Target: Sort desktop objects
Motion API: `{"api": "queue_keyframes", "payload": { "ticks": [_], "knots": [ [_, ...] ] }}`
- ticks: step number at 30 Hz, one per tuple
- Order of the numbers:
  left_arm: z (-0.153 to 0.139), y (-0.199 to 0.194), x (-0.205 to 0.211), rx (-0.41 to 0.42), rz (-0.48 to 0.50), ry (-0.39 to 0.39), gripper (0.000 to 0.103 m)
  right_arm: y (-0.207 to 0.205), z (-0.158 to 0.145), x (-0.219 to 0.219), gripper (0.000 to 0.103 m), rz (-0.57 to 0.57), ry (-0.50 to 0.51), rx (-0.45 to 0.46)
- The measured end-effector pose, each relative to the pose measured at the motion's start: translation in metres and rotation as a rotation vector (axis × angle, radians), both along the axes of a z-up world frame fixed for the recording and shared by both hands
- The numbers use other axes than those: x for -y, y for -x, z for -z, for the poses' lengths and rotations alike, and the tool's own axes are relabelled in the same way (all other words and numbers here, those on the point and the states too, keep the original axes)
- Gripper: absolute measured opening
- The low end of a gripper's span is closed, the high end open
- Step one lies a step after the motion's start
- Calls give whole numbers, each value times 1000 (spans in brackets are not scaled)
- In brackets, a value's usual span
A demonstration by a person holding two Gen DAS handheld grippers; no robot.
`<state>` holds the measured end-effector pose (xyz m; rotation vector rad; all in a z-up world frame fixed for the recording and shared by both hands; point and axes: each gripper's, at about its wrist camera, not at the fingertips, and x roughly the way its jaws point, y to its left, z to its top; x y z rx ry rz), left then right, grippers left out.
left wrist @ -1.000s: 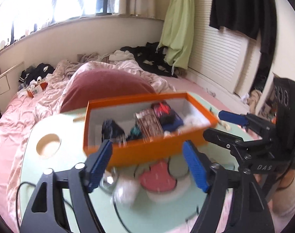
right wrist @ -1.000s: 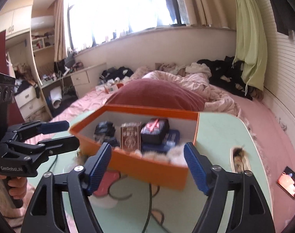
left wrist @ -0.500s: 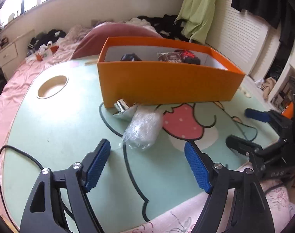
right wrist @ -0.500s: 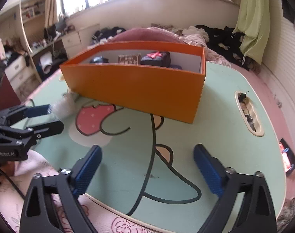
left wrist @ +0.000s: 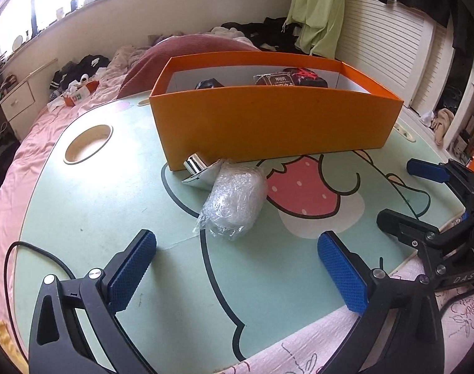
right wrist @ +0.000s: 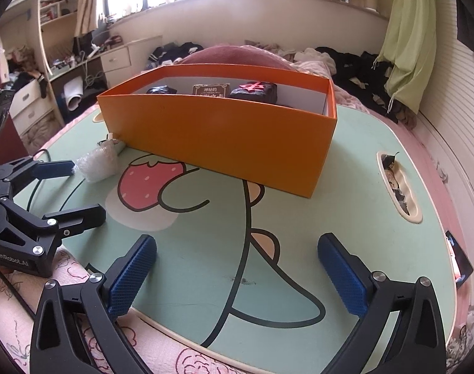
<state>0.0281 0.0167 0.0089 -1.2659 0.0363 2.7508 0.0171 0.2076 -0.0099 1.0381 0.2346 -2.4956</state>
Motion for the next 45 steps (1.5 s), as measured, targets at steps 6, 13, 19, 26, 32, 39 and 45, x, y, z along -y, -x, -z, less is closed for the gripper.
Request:
{"api": "queue_keyframes", "payload": {
  "ticks": [6, 13, 19, 26, 32, 39, 45],
  "knots": [
    [-1, 3, 3, -2, -13, 0, 103, -1, 0, 0, 103, -2, 0, -2],
    [-1, 4, 5, -3, -19, 0, 103, -1, -1, 1, 103, -3, 1, -2],
    [-1, 4, 6, -3, -20, 0, 103, -1, -1, 3, 103, -6, 1, -4],
    [-2, 0, 13, -9, -41, 3, 103, -1, -1, 3, 103, -8, 2, -5],
    [-1, -2, 22, -16, -91, 3, 103, -1, -1, 3, 103, -8, 2, -5],
    [3, -12, 41, -65, -197, 6, 103, -1, -1, 4, 103, -9, 4, -5],
    [4, -15, 45, -71, -201, 2, 103, -5, -15, 13, 98, -83, 48, -20]
  ]
}}
